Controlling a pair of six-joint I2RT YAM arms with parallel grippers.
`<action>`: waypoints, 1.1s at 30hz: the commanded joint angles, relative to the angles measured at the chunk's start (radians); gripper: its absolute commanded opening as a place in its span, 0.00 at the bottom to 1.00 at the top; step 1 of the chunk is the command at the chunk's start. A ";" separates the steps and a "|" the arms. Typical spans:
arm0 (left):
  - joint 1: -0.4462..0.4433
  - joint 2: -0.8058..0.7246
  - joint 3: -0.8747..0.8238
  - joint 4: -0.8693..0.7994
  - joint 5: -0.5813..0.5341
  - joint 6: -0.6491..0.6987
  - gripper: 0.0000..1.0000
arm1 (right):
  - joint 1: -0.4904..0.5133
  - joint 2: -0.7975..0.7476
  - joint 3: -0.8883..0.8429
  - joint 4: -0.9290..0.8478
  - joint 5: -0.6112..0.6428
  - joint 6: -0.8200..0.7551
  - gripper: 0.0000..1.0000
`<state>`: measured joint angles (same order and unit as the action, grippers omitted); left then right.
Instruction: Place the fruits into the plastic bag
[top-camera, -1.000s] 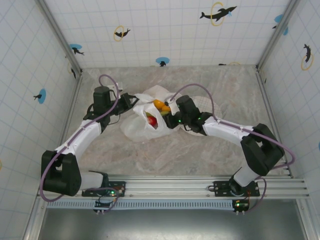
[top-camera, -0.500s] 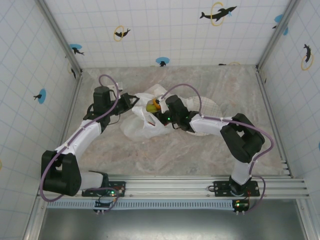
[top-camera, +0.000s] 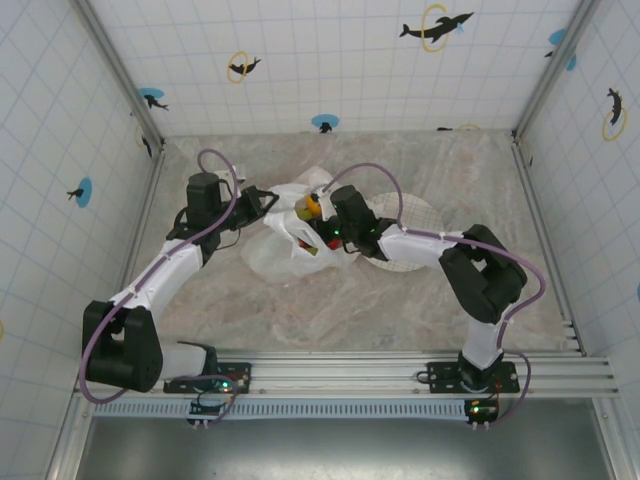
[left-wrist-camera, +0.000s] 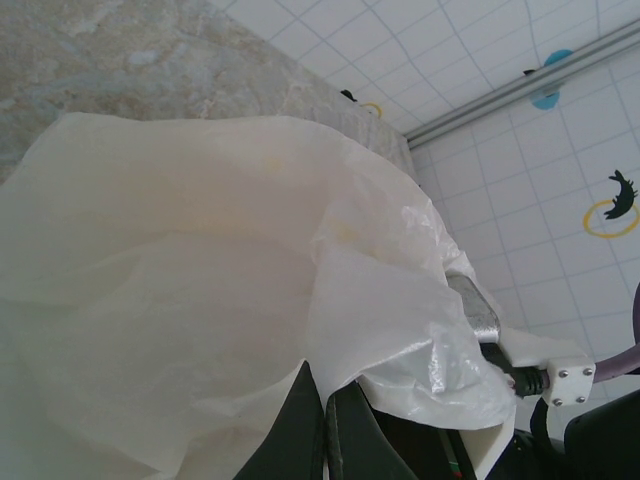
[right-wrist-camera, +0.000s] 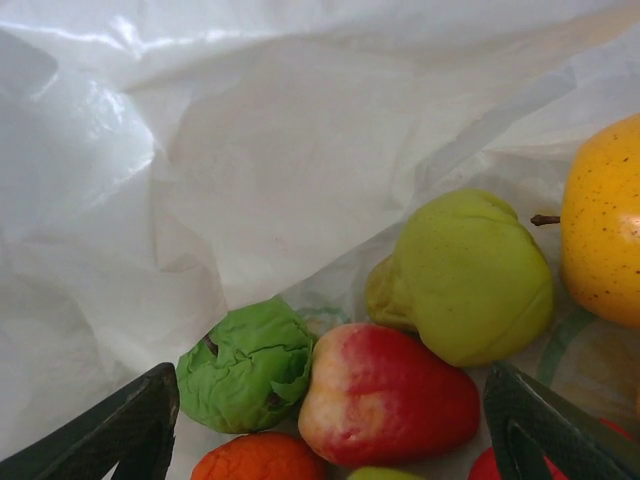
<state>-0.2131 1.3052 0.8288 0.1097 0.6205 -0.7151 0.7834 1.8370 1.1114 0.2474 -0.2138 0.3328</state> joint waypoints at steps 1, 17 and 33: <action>0.006 0.003 -0.005 -0.004 0.013 -0.003 0.00 | -0.010 -0.019 0.027 -0.008 0.001 -0.008 0.82; 0.006 0.003 -0.003 -0.013 0.002 0.003 0.00 | -0.052 -0.201 -0.042 -0.215 -0.017 -0.127 0.83; 0.012 0.000 -0.002 -0.021 -0.015 0.013 0.00 | -0.071 -0.474 -0.023 -0.665 0.130 -0.442 0.84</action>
<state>-0.2131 1.3052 0.8288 0.1074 0.6159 -0.7139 0.7208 1.4261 1.0901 -0.3473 -0.1017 -0.0494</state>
